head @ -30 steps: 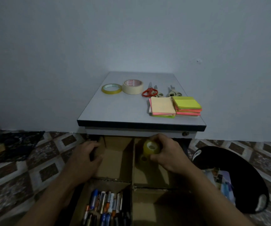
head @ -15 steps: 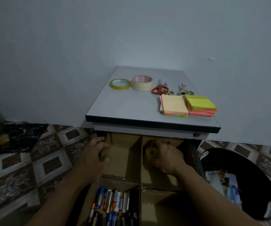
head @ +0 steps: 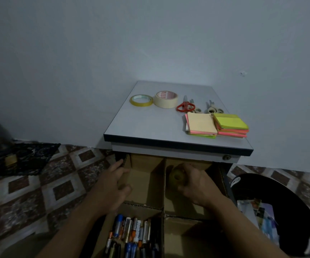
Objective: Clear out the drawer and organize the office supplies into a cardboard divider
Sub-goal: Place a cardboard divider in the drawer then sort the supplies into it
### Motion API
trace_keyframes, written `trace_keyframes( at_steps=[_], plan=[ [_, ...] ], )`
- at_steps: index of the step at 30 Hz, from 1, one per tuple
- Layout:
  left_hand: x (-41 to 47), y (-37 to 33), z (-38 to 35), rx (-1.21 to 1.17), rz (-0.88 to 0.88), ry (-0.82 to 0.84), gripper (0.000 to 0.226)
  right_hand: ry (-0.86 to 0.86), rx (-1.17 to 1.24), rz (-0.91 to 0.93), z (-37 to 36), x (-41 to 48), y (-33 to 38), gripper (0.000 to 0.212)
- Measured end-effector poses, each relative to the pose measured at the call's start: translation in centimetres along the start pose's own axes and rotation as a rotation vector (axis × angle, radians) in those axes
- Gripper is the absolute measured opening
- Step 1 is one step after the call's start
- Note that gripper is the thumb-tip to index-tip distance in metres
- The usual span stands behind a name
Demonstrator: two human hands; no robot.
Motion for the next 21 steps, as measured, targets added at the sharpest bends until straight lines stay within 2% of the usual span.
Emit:
trace_keyframes(
  at_steps=[4, 8, 11, 15, 18, 21],
  plan=[
    [-1.1, -1.8, 1.2, -0.010, -0.008, 0.007, 0.052, -0.061, 0.083, 0.048, 1.9, -2.5, 0.8, 0.041],
    [-1.8, -5.3, 4.0, -0.063, -0.089, -0.042, 0.037, -0.144, 0.145, 0.130, 5.1, -4.1, 2.7, 0.038],
    [-0.8, -7.9, 6.7, -0.140, -0.130, -0.138, 0.025, -0.203, 0.196, 0.186, 8.0, -3.8, 4.9, 0.037],
    [3.3, -10.2, 10.1, -0.184, -0.210, -0.266, 0.021, -0.272, 0.236, 0.222, 11.7, -0.4, 7.2, 0.029],
    [8.2, -10.4, 11.6, -0.203, -0.168, -0.275, 0.026, -0.300, 0.339, 0.179, 13.5, 4.5, 7.7, 0.026],
    [13.4, -9.4, 11.9, -0.216, -0.116, -0.289, 0.031, -0.244, 0.436, 0.119, 14.2, 9.4, 7.9, 0.026]
  ],
)
Point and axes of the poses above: each hand's wrist, its own x-axis towards the middle knuckle, its own z-axis out of the back of the hand, y = z × x, the point moved 2 cm from there along x, towards the middle knuckle, and after that the axes turned 7 degrees about -z, right-handed, at the moved point
